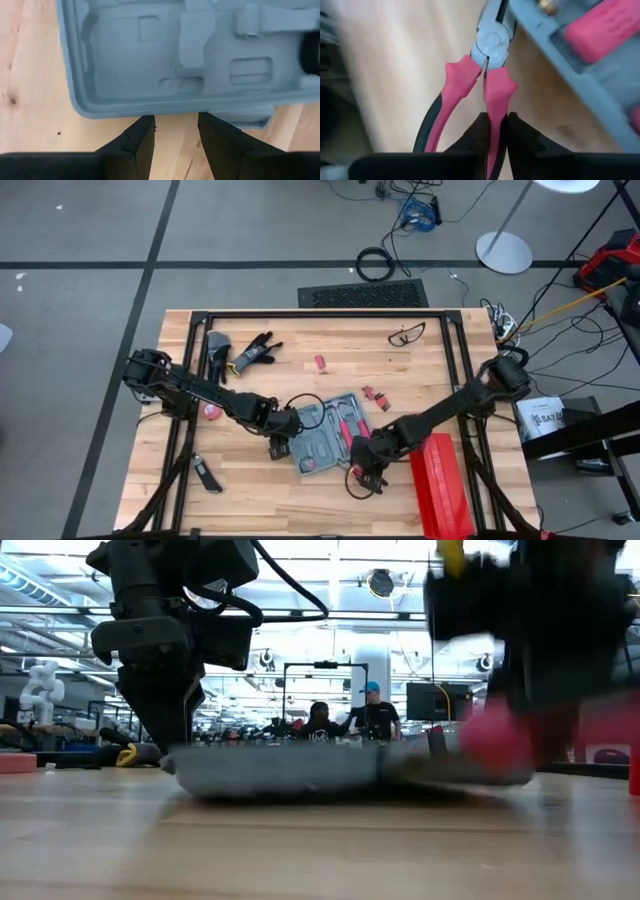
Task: Prefit tool cases
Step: Put the red pliers into the gray prefit tools case
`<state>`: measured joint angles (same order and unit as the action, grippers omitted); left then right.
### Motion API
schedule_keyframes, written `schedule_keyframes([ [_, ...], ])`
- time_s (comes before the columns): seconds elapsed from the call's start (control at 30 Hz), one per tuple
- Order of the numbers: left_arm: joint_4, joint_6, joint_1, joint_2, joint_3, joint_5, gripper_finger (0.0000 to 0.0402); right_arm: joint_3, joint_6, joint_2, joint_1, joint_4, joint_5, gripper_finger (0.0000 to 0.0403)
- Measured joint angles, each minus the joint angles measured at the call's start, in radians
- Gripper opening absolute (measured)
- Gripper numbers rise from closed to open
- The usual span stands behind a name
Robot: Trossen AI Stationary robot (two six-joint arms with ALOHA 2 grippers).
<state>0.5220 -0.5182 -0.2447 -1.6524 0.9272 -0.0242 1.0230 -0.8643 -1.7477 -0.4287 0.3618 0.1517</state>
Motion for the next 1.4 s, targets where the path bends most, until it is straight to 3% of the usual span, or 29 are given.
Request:
schedule_keyframes([
  [0.1,-0.022,0.003,-0.001,0.0,0.0,-0.006,0.0157,0.028,-0.11,0.057,-0.03,-0.023,-0.06,0.0033],
  [0.2,-0.109,0.009,-0.001,-0.001,0.002,-0.024,0.0157,0.068,-0.167,0.068,-0.016,-0.034,-0.157,0.0002],
  [0.53,-0.173,0.076,-0.005,-0.001,0.001,-0.038,0.0157,0.099,-0.228,0.059,0.0,-0.013,-0.336,0.0004],
  [0.9,-0.168,0.169,-0.031,0.007,0.0,-0.077,0.0157,0.099,-0.102,0.05,-0.156,0.044,-0.338,0.0001],
  [1.2,-0.166,0.271,-0.055,0.139,0.022,-0.236,0.0157,0.099,-0.276,-0.048,-0.231,-0.025,-0.158,0.0087],
  [1.4,-0.173,0.317,-0.086,0.238,0.031,-0.387,0.0157,0.099,-0.344,-0.051,-0.29,-0.054,-0.156,0.0148],
])
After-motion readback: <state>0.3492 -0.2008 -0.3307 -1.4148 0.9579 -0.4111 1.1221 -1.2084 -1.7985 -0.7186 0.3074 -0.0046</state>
